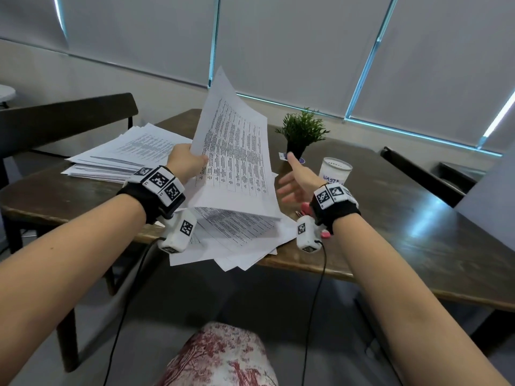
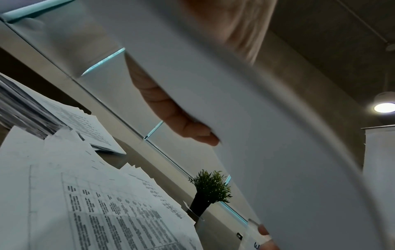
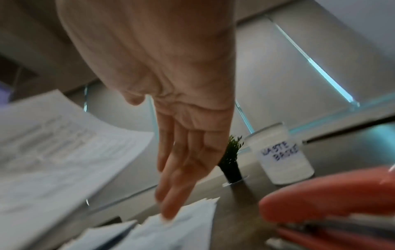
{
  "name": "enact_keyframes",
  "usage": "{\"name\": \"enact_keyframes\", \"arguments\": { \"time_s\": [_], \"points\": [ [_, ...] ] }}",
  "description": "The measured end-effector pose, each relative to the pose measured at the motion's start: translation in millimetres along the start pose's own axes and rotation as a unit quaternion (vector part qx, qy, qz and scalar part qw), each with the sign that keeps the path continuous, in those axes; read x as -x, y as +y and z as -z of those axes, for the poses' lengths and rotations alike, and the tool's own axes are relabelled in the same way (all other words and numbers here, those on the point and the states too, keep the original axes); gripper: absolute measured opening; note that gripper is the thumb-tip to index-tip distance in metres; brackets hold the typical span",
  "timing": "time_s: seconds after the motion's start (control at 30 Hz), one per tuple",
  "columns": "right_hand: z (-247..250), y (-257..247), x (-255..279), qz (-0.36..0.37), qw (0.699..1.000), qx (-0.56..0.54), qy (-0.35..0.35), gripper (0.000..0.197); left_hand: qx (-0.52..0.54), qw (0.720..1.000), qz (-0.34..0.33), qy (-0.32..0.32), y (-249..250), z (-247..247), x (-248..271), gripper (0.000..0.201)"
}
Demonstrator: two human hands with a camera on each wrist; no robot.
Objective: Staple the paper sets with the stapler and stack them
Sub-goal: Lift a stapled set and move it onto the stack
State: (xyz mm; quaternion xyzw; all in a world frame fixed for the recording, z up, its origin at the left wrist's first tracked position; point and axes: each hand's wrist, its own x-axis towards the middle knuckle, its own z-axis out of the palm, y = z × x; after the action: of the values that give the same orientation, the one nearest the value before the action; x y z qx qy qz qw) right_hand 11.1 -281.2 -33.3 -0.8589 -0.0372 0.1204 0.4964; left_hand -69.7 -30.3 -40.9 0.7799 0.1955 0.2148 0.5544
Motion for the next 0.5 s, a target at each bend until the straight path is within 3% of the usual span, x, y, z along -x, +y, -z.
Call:
{"name": "enact_keyframes", "arguments": {
  "time_s": [0.03, 0.1, 0.17, 0.23, 0.3, 0.37, 0.43, 0.5],
  "points": [
    [-3, -4, 6, -0.010, 0.999, -0.017, -0.040, 0.078, -0.002, 1.000, -0.002, 0.004, 2, 0, 0, 0.034],
    [-7, -12, 16, 0.004, 0.998, -0.014, -0.061, 0.059, 0.001, 1.000, 0.008, 0.009, 9, 3, -1, 0.035],
    [-11, -15, 20, 0.037, 0.999, 0.019, -0.018, 0.031, 0.011, 1.000, 0.023, 0.001, 18, 10, 0, 0.035],
    [-13, -16, 21, 0.075, 0.996, -0.025, 0.039, 0.014, 0.035, 0.998, 0.060, -0.010, 24, 18, -2, 0.045],
    [-16, -18, 21, 0.081, 0.983, -0.140, 0.082, 0.007, 0.158, 0.981, 0.101, -0.042, 28, 21, 3, 0.049],
    [-18, -18, 14, 0.062, 0.965, -0.225, 0.119, 0.009, 0.294, 0.943, 0.118, -0.099, 31, 15, 14, 0.029],
    [-23, -19, 4, 0.065, 0.954, -0.249, 0.156, 0.009, 0.356, 0.919, 0.116, -0.122, 31, 7, 25, 0.027],
    [-30, -20, -13, 0.081, 0.953, -0.234, 0.176, 0.020, 0.386, 0.909, 0.106, -0.120, 27, -3, 28, 0.029]
  ]
}}
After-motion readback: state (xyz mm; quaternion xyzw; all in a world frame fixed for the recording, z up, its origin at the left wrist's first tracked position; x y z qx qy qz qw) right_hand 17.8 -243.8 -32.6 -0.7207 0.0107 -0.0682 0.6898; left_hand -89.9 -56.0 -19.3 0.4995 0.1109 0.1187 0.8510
